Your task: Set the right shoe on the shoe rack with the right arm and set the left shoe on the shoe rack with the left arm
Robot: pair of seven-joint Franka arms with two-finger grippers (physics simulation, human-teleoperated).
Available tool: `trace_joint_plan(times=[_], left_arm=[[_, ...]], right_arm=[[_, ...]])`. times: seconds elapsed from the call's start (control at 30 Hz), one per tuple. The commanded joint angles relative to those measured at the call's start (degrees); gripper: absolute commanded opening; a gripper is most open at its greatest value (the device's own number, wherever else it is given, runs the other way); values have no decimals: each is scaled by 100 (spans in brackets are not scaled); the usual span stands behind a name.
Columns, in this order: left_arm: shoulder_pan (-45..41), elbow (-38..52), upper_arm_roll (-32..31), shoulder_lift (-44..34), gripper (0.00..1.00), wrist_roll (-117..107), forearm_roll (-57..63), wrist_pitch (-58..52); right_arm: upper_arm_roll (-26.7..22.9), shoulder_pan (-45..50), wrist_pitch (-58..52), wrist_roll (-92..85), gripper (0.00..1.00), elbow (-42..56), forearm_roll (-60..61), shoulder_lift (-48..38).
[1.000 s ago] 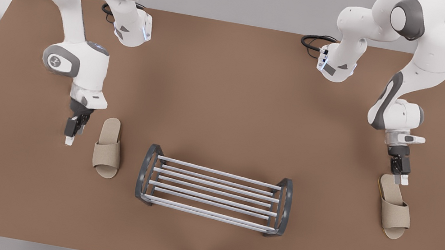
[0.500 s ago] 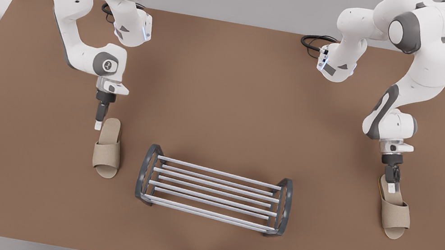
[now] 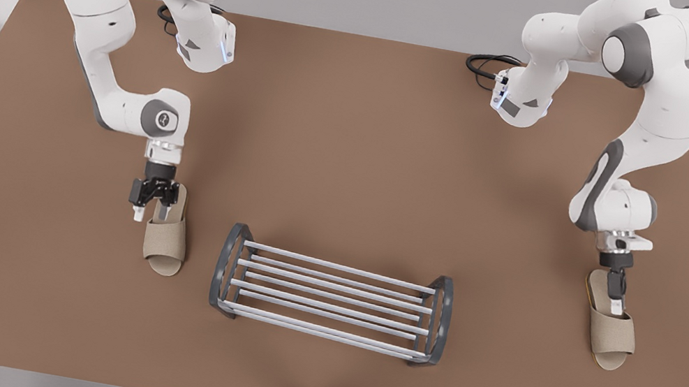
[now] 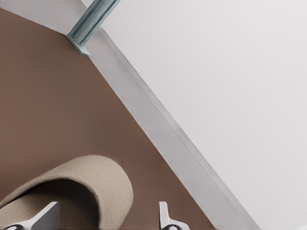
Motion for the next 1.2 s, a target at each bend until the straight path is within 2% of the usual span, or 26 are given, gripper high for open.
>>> trace_joint_plan(times=[0.0,0.07,0.47,0.57,0.7,0.73,0.8,0.97,1.03,1.07,1.1,1.17], left_arm=[[6,92,-27,67,100,-1079,-371,309],[6,250,-27,85,100,-1106,-371,370],[68,628,-159,287,100,-1115,-389,529],[129,830,-229,454,100,-1115,-389,573],[129,883,-273,516,100,-1159,-398,573],[129,900,-273,516,100,-1185,-389,590],[129,970,-273,524,100,-1185,-389,643],[147,1067,-282,604,100,-1185,-389,643],[147,1085,-291,603,96,-1185,-389,757],[147,1085,-291,595,89,-1194,-389,757],[147,1085,-300,604,89,-1194,-389,757],[147,1120,-308,639,89,-1194,-389,757]], right_arm=[[-5,-17,-35,2368,100,61,-398,68],[-57,-79,-26,2368,100,140,-758,147],[-66,9,9,1717,100,544,-951,472],[-136,106,-17,1524,90,781,-1171,596],[-136,132,-26,1489,51,896,-1241,675],[-136,132,-26,1489,37,896,-1241,683],[-128,132,-26,1489,23,913,-1233,692],[-128,132,53,1489,21,992,-1224,640],[-145,193,826,1489,21,1326,-1224,394],[-409,422,1405,1489,21,1580,-1180,121],[-496,545,1968,1576,21,1765,-1110,-195],[-980,1221,3373,1568,21,2397,-267,-705]])
